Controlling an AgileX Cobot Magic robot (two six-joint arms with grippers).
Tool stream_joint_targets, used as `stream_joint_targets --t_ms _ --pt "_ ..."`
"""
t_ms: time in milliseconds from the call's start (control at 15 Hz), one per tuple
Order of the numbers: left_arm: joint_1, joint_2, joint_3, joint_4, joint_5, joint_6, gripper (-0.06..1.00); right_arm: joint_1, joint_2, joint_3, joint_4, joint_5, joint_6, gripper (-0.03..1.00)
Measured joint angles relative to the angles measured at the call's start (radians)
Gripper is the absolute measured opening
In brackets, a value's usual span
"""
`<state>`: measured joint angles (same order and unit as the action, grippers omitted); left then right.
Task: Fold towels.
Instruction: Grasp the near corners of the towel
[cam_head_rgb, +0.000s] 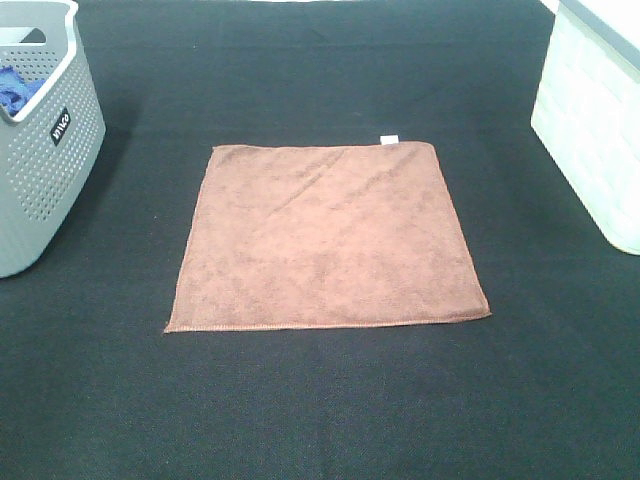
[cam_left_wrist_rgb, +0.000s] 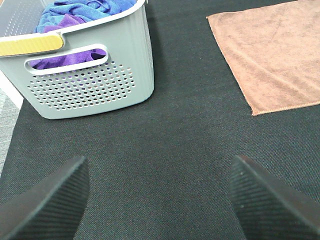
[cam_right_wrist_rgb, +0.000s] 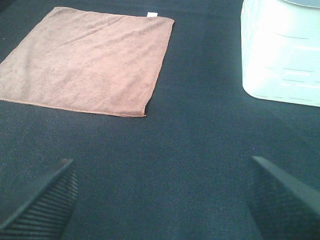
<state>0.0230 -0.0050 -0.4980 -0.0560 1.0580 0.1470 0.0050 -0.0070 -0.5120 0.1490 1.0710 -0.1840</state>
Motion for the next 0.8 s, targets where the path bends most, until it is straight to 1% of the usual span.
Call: stream_joint_targets --t_ms 800 --pt "0.0 0.0 0.0 0.0 0.0 0.0 0.74 0.0 0.0 0.0 0.0 0.0 0.0 0.85"
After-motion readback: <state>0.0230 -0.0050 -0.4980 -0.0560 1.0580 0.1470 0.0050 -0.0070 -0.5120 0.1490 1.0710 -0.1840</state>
